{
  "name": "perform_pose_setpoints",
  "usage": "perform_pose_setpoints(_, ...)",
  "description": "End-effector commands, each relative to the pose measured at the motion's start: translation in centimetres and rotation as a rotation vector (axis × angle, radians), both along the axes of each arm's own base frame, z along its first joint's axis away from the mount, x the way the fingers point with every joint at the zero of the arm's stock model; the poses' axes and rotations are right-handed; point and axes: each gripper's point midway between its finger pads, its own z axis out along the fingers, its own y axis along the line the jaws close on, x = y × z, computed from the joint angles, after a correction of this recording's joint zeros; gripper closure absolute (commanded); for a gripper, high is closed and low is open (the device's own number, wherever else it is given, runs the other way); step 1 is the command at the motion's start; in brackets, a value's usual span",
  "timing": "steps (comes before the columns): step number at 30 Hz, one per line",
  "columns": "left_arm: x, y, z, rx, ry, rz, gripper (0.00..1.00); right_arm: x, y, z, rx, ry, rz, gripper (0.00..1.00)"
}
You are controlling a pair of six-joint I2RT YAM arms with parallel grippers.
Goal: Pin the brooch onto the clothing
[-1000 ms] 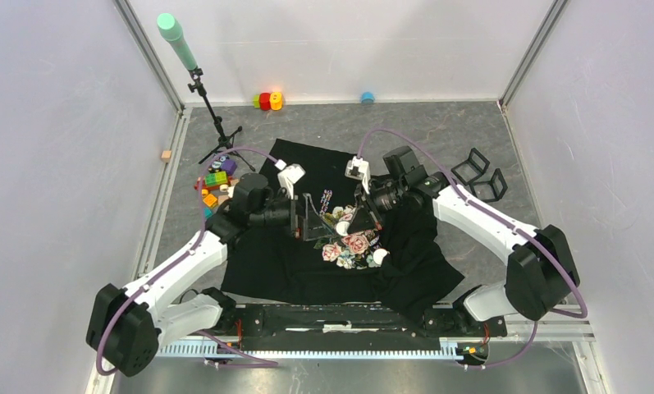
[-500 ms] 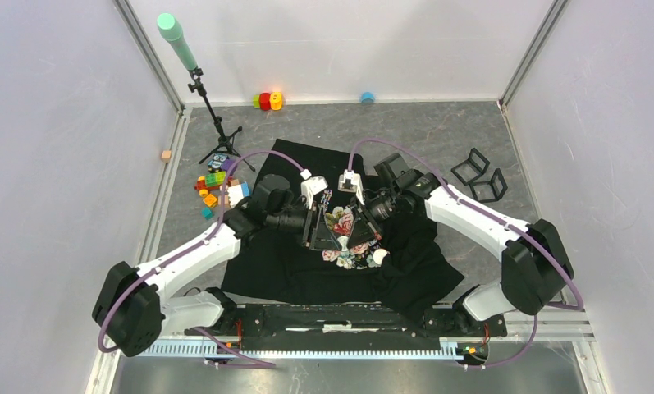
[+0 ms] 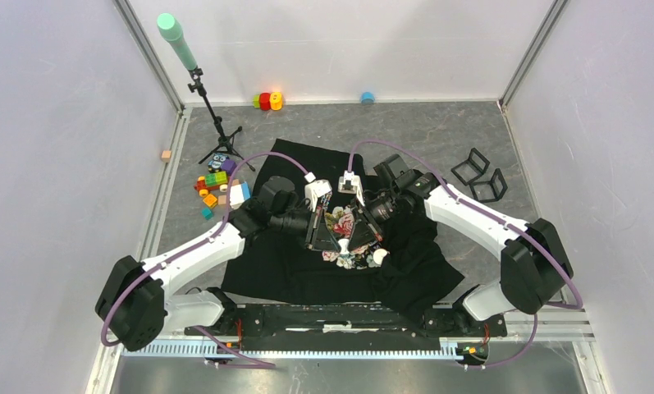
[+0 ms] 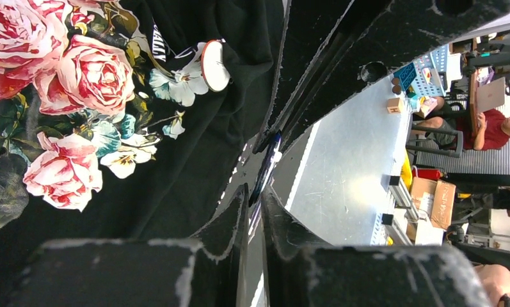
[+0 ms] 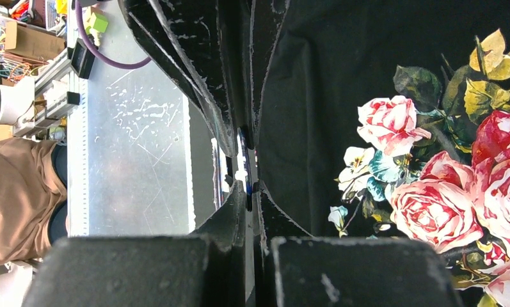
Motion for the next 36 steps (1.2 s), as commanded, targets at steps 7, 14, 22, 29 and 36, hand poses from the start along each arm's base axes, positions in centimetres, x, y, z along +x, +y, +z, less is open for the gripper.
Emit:
perform_pose_setpoints(7,0.8,-1.7,2.5,-0.12,-0.071,0.007,0.98,1.7,0.7,0.8,0.0,-0.082,-0.023,0.83)
perform_pose_setpoints(14,3.4,-0.9,3.4,-0.175,-0.1,0.258,0.98,4.0,-0.5,3.2,0.058,-0.17,-0.151,0.48)
perform_pose_setpoints(22,4.6,-0.7,7.7,-0.423,-0.108,0.396,0.98,4.9,-2.1,8.0,0.313,-0.213,-0.315,0.31)
perform_pose_setpoints(29,3.8,-0.5,8.8,-0.473,-0.137,0.365,0.98,4.5,-1.9,10.2,0.56,-0.14,-0.473,0.28)
perform_pose_setpoints(36,3.5,-0.7,9.4,-0.49,-0.149,0.335,0.98,2.7,-2.3,12.1,0.744,-0.053,-0.485,0.35)
